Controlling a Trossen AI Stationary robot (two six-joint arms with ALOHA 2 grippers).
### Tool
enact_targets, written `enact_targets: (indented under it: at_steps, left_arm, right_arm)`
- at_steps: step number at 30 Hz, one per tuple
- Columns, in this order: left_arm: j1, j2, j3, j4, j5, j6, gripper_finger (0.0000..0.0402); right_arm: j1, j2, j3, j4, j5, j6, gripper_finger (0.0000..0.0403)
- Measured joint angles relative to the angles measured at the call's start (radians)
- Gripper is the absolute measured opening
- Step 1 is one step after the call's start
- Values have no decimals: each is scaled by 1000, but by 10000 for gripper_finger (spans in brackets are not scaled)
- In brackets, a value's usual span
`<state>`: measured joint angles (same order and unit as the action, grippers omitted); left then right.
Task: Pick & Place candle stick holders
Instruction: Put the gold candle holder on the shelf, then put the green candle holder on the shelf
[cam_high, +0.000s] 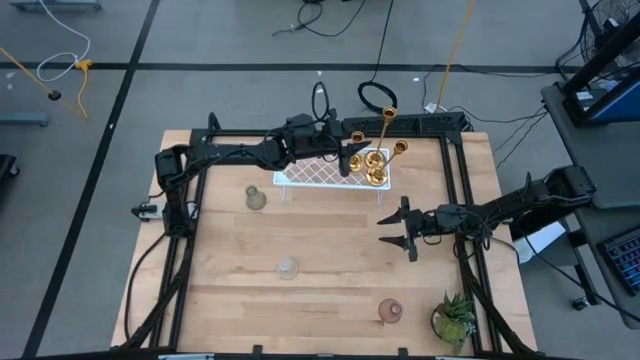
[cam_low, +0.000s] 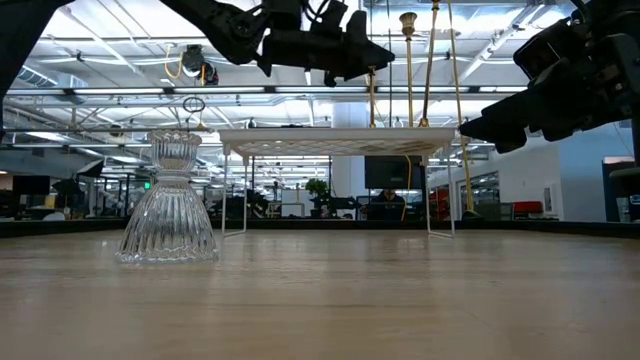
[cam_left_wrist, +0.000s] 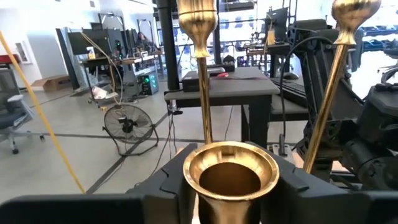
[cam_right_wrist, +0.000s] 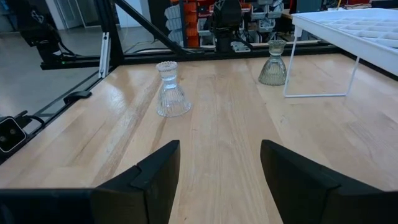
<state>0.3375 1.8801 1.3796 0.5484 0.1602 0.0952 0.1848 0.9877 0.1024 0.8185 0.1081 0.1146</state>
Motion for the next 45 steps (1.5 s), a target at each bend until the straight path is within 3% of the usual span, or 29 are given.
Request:
enact_targets:
  at_steps: [13,29,36,45]
  left_arm:
    - [-6,0,0,-2,9,5,118]
    - [-5,-2,0,-23,25,88,226]
    - [-5,-21,0,-31,24,132,239]
    - [-22,-215,-1,-374,48,228,239]
  right_arm:
    - [0,0,0,0,0,0,215]
    - [0,0,0,0,0,0,215]
    - [0,0,0,0,-2,29,215]
    - [0,0,0,0,-3,30,215]
